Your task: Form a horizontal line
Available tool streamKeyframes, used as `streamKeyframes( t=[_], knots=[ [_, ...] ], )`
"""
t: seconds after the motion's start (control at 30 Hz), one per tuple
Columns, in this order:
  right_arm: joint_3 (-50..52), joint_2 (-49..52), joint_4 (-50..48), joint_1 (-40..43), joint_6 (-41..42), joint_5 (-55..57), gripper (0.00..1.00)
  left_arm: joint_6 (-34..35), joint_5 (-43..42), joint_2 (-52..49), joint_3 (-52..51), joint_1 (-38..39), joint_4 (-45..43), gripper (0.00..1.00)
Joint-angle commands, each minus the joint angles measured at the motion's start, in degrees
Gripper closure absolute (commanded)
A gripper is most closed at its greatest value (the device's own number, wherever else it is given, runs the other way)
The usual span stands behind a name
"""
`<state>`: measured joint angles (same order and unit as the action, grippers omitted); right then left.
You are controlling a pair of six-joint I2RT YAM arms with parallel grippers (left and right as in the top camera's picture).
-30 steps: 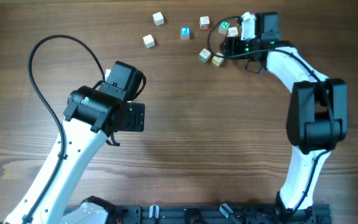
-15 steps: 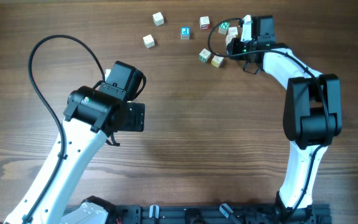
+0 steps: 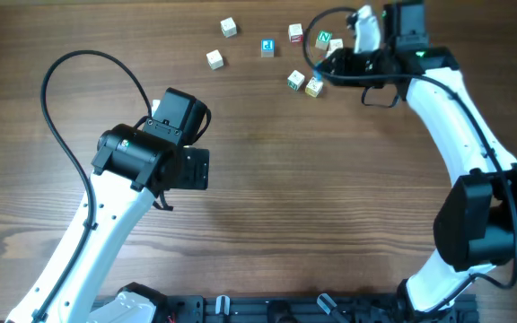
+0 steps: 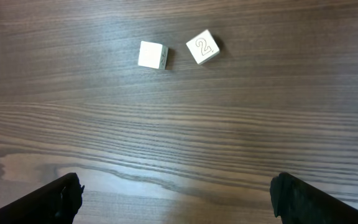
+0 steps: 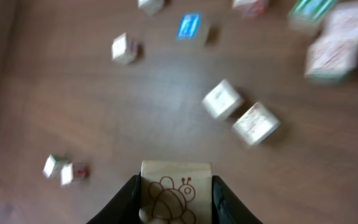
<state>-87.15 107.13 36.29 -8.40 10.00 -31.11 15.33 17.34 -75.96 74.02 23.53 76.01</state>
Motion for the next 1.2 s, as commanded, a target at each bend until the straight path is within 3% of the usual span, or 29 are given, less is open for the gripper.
streamKeyframes(
  t=[0.0, 0.13, 0.23, 0.5, 0.63, 0.67, 0.8, 1.0, 1.1, 1.17],
  knots=[
    [3.67, 0.5, 0.57, -5.77, 0.5, -4.33, 0.77, 0.5, 0.72, 0.11, -0.13, 0.11, 0.04, 0.0],
    [8.02, 0.68, -2.25, -12.52, 1.6, -3.48, 0.77, 0.5, 0.72, 0.11, -0.13, 0.11, 0.04, 0.0],
    [12.2, 1.77, -10.36, -16.59, 11.13, -2.23, 0.77, 0.5, 0.72, 0.11, -0.13, 0.11, 0.04, 0.0],
    [17.33, 8.13, -29.99, -19.63, 17.75, -14.62, 0.76, 0.5, 0.72, 0.11, -0.13, 0.11, 0.04, 0.0],
    [17.33, 13.35, -35.91, -20.72, 24.2, -15.65, 0.76, 0.5, 0.72, 0.11, -0.13, 0.11, 0.04, 0.0],
    [17.33, 13.46, -36.74, -21.62, 23.04, -14.84, 0.7, 0.5, 0.72, 0.11, -0.13, 0.11, 0.04, 0.0],
    [17.33, 13.49, -39.06, -25.09, 21.57, -10.71, 0.66, 0.5, 0.72, 0.11, -0.13, 0.11, 0.04, 0.0],
    [17.33, 13.49, -39.04, -25.62, 21.05, -4.17, 0.45, 0.48, 0.72, 0.11, -0.13, 0.11, 0.04, 0.0],
    [17.31, 13.49, -38.99, -25.4, 20.02, -4.26, 0.45, 0.48, 0.72, 0.11, -0.13, 0.11, 0.04, 0.0],
    [17.31, 13.33, -38.71, -24.98, 20.26, -4.7, 0.36, 0.5, 0.72, 0.11, -0.13, 0.11, 0.04, 0.0]
  ],
)
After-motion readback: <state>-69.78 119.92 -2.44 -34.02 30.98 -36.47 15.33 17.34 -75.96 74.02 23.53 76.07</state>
